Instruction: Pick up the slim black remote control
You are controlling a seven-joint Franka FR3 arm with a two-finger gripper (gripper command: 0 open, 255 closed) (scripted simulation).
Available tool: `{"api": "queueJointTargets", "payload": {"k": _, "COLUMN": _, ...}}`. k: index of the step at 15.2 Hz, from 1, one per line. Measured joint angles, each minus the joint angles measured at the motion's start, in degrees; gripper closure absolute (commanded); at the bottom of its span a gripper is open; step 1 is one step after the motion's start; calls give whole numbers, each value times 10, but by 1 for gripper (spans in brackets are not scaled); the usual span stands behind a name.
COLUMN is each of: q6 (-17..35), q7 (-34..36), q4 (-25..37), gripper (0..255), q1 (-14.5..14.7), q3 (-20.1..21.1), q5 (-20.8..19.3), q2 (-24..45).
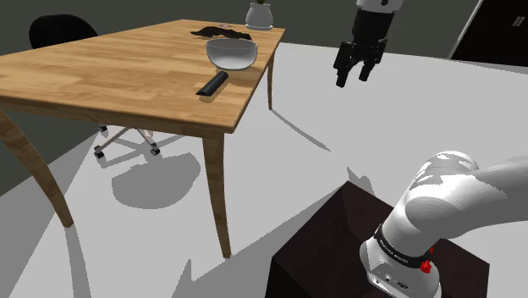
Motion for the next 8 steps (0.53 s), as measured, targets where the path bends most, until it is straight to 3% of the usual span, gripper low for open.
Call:
{"api": "queueJointTargets", "payload": {"k": 3, "q6": 13, "q7": 25, "q4": 2, "gripper": 0, "q1": -2, "q3": 15, "q5": 8, "q2": 13}}
{"api": "queueJointTargets", "payload": {"k": 8, "q6": 56, "q7": 129, "q4": 29, "gripper": 0, "q1": -10, "q3": 75, "q5": 34, "q2": 76}}
